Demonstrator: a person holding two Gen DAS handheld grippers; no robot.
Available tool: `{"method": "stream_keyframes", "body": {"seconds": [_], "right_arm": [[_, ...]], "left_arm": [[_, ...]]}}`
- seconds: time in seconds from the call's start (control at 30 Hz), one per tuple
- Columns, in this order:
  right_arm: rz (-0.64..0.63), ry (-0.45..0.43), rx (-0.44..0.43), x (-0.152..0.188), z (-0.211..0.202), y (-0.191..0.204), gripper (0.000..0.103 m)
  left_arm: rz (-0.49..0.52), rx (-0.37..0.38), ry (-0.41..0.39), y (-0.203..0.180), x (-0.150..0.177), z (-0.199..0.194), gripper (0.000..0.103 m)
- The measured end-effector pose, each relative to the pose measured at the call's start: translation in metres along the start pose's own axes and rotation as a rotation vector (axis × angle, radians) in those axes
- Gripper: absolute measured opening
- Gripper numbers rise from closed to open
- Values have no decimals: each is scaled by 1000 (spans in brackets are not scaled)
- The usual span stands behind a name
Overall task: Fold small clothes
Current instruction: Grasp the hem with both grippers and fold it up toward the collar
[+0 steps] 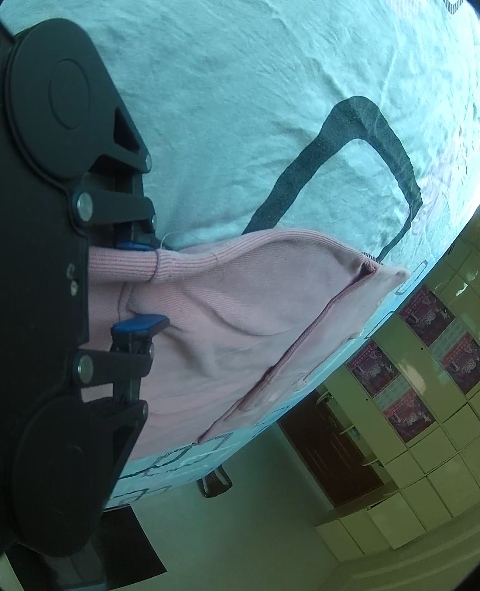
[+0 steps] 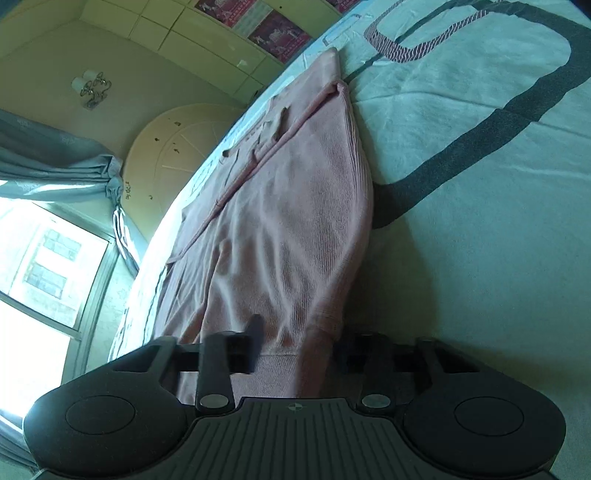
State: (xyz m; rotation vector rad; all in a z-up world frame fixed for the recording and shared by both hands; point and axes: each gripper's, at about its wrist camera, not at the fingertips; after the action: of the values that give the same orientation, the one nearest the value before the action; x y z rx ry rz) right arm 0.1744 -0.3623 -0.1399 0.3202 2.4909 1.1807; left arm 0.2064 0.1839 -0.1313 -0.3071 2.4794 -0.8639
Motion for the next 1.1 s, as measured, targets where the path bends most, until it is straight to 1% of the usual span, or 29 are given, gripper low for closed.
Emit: {"method": "stream_keyframes", "body": {"seconds": [0.03, 0.07, 0.13, 0.17, 0.2, 0.23, 0.27, 0.37, 0.5, 0.57, 0.63, 0.7, 0.8, 0.87, 0.9, 1.0, 1.1], "right_arm": [[-18, -1, 10, 2, -1, 0, 7], [-33, -10, -4, 4, -5, 1, 7], [-65, -42, -68, 8, -19, 0, 7], [-92, -53, -81, 10, -25, -1, 7], [-134, -42, -32, 13, -27, -1, 6], [-151, -12, 23, 15, -23, -3, 6], [-158, 14, 47, 16, -18, -7, 6], [-129, -13, 14, 14, -20, -9, 6], [-140, -40, 3, 10, -22, -1, 6], [-130, -62, -16, 9, -25, 1, 6], [-118, -97, -52, 4, -32, 7, 6], [-131, -128, -71, -5, -37, 16, 6], [-166, -191, -89, -35, -45, 40, 6], [-180, -236, -83, -60, -47, 55, 6], [-182, -259, -79, -74, -47, 62, 6], [-160, -296, -54, -120, -40, 78, 6], [-131, -307, -31, -166, -27, 88, 6]], "left_arm": [[12, -19, -9, -1, 1, -2, 5], [16, -13, -26, -1, 2, -6, 6], [45, 62, -103, 0, 7, -24, 7], [64, 42, -107, -2, 8, -27, 7], [79, -6, -80, -2, 9, -25, 7], [81, -37, -42, 1, 9, -19, 7], [72, -57, -13, 4, 9, -12, 7], [10, -24, -36, 11, 9, -10, 7], [-12, -11, -54, 13, 11, -12, 7], [-40, 10, -85, 14, 12, -16, 7], [-72, 46, -126, 11, 11, -20, 7], [-94, 82, -170, 4, 5, -26, 6], [-88, 129, -234, -12, -16, -32, 6], [-51, 133, -264, -28, -38, -32, 7], [-32, 133, -279, -37, -54, -29, 7], [-8, 135, -292, -55, -100, -12, 7], [15, 103, -277, -67, -152, 16, 7]]}}
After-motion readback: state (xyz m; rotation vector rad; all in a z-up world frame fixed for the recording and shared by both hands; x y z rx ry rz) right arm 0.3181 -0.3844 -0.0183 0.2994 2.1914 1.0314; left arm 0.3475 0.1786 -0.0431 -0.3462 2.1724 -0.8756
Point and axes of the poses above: each gripper's, at about its wrist camera, not at the fingertips, and z roughly the way its jaws point, y to its left, x to its underside, and after that the axes turned 9 degrees about y, right-handed
